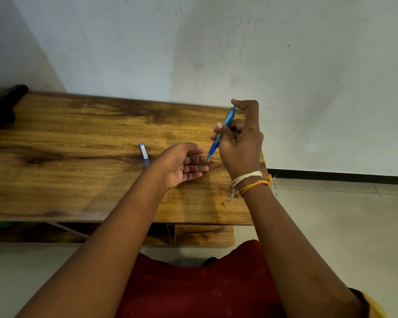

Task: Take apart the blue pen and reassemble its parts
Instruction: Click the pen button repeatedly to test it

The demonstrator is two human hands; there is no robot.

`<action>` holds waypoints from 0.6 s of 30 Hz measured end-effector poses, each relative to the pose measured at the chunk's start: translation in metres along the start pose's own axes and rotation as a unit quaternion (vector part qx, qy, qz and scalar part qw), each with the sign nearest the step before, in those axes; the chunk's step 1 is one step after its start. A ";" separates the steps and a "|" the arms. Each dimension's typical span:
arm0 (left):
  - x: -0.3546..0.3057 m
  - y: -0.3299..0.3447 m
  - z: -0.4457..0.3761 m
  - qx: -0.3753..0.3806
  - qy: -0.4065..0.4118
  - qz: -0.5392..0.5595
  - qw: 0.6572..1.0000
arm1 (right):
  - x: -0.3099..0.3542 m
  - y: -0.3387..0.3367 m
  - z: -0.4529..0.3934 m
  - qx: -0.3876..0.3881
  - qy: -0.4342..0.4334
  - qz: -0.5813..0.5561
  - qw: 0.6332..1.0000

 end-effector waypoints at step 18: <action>0.001 0.001 -0.004 -0.001 0.002 0.002 1.000 | -0.001 -0.002 0.001 0.011 0.006 0.025 1.000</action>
Point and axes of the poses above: each hand's wrist, its own z-axis away from the middle knuckle, its own y-axis out of the palm, x = y × z, the point moved 2 cm from there along -z, towards the middle knuckle, and after that the axes turned 7 degrees about z, right-handed, at the moved point
